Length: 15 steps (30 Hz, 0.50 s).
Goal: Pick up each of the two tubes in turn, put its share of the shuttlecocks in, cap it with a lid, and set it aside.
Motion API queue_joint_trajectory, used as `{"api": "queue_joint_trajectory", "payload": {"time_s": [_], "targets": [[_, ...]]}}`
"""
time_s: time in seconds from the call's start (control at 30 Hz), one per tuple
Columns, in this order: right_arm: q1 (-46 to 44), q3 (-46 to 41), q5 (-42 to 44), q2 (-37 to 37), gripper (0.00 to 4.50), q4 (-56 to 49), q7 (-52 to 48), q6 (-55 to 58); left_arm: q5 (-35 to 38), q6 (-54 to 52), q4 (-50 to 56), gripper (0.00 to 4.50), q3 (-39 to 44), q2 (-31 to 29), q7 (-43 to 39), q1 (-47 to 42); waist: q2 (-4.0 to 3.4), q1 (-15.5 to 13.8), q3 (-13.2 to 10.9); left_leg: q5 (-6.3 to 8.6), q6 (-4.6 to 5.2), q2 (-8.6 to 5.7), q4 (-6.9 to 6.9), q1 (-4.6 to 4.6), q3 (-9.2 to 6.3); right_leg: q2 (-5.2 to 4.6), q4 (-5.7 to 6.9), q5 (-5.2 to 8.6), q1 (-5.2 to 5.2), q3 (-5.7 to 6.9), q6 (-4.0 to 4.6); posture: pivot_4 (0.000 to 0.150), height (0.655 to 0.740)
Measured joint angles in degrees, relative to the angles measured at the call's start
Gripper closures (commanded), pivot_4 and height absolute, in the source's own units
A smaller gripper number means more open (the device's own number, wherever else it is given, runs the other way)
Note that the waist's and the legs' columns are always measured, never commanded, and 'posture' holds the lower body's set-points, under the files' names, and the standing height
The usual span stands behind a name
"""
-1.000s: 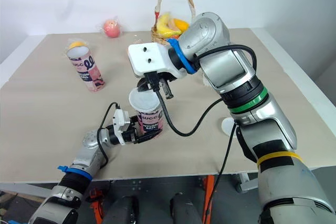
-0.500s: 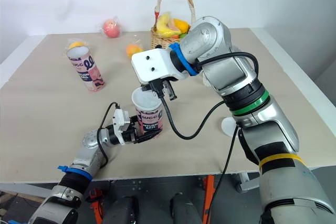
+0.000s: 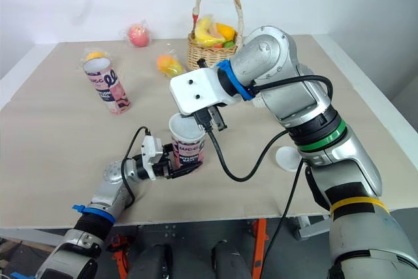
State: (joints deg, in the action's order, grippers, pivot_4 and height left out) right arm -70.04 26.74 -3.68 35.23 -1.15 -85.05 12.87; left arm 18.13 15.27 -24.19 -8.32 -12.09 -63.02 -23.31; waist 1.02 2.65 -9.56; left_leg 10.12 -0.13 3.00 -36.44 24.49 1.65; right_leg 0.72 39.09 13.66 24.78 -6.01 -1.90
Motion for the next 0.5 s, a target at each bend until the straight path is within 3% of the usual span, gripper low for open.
{"api": "queue_joint_trajectory", "payload": {"time_s": [0.27, 0.3, 0.33, 0.47, 0.5], "targets": [[1.2, 0.6, -3.3, -0.3, 4.46, 0.1, 1.4, -7.3, 0.1, -0.3, 0.1, 1.21, 0.1, 0.0, 0.1, 0.2, 0.01, 0.0, 0.0, 0.00, 0.00, 0.00, 0.01, -0.01, 0.00, 0.00, -0.01, 0.01, -0.01, 0.00, -0.01, 0.150, 0.7400], [1.4, 0.6, -3.5, -0.3, 3.83, 0.1, 1.4, -8.2, 0.1, -0.3, 0.1, 1.21, 0.1, 0.0, 0.1, 0.2, 0.01, 0.0, 0.0, 0.00, 0.00, 0.00, 0.00, -0.01, 0.00, 0.00, -0.01, 0.01, -0.01, 0.00, -0.01, 0.150, 0.7400], [1.5, 0.7, -3.8, -0.3, 3.60, 0.1, 1.4, -8.7, 0.1, -0.4, 0.1, 1.21, 0.2, 0.0, 0.1, 0.2, 0.02, 0.0, 0.0, 0.00, 0.00, 0.00, 0.01, -0.02, 0.00, 0.00, -0.01, 0.01, -0.02, 0.00, 0.00, 0.150, 0.7400], [1.9, 0.3, -4.6, -0.4, 1.70, 0.2, 1.5, -9.6, 0.4, -0.7, 0.1, 1.21, 0.3, 0.0, 0.4, 0.4, 0.08, 0.0, 0.1, 0.00, 0.00, 0.01, 0.02, -0.12, 0.00, 0.00, -0.01, 0.02, -0.12, 0.01, 0.01, 0.150, 0.7400], [1.9, 0.2, -4.7, -0.4, 1.43, 0.2, 1.5, -9.6, 0.4, -0.7, 0.1, 1.21, 0.3, 0.0, 0.4, 0.4, 0.10, 0.0, 0.1, 0.00, -0.01, 0.01, 0.03, -0.17, 0.00, 0.00, -0.01, 0.03, -0.17, 0.00, 0.02, 0.150, 0.7400]]}}
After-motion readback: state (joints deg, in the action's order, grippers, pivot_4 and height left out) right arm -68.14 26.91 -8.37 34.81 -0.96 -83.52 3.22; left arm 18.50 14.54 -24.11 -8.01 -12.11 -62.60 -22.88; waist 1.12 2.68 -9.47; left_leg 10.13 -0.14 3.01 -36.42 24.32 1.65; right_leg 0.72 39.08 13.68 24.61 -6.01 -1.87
